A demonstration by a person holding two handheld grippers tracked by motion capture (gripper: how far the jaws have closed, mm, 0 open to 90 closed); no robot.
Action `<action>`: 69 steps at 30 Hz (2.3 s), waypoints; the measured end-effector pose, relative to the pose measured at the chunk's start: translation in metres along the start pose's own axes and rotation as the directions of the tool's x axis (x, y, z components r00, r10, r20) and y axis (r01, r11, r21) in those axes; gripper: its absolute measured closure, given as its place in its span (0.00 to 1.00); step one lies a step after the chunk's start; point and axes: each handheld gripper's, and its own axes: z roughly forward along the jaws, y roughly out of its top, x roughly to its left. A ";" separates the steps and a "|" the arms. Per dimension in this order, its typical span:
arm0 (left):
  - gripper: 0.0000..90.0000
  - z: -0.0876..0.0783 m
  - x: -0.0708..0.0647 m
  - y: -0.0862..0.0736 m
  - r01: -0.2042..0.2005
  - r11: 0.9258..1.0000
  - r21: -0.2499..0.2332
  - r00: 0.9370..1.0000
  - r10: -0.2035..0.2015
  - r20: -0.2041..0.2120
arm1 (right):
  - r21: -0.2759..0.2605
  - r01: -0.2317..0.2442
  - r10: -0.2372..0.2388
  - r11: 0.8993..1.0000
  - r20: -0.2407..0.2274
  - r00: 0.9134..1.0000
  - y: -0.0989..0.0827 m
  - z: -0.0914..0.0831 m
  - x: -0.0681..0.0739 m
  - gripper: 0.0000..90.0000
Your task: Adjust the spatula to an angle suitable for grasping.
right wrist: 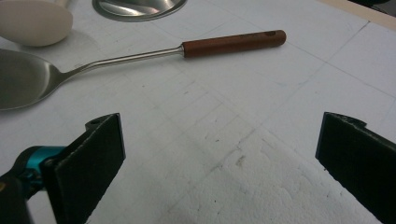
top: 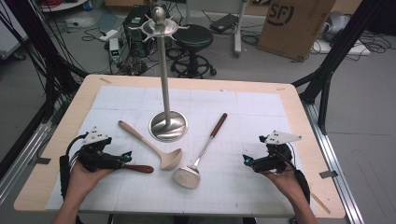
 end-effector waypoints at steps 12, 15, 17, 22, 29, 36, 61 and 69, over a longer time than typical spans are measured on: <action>0.05 -0.001 0.001 -0.001 0.002 1.000 0.003 1.000 -0.002 -0.003 | 0.008 -0.008 0.008 1.000 -0.031 0.999 0.000 0.003 -0.004 0.00; 0.05 0.000 0.000 -0.001 0.005 1.000 0.000 1.000 -0.005 -0.002 | 0.007 -0.004 0.005 1.000 -0.039 0.999 0.000 0.002 -0.003 0.00; 0.05 0.000 0.000 -0.001 -0.001 1.000 0.003 1.000 0.001 0.001 | 0.012 -0.005 0.005 1.000 -0.042 0.999 0.000 0.003 -0.003 0.00; 0.05 0.001 -0.001 -0.001 -0.001 1.000 0.004 1.000 0.001 0.003 | 0.019 -0.007 0.008 1.000 -0.051 0.999 0.000 0.003 -0.002 0.01; 0.05 0.000 0.000 -0.001 -0.003 1.000 -0.002 1.000 0.003 0.009 | 0.021 -0.013 0.014 1.000 -0.050 0.999 0.002 0.004 0.000 0.01; 0.05 0.000 0.000 -0.001 -0.005 1.000 -0.004 1.000 0.005 0.012 | 0.019 -0.014 0.015 1.000 -0.056 0.998 0.004 0.006 0.002 0.01; 0.05 0.000 -0.002 -0.001 -0.015 1.000 -0.006 1.000 0.015 0.010 | 0.058 0.043 -0.028 0.997 -0.240 0.970 0.048 0.040 0.007 0.80; 0.05 -0.001 -0.002 -0.002 -0.014 1.000 -0.006 1.000 0.014 0.009 | 0.064 0.069 -0.047 0.996 -0.296 0.954 0.058 0.065 0.012 0.99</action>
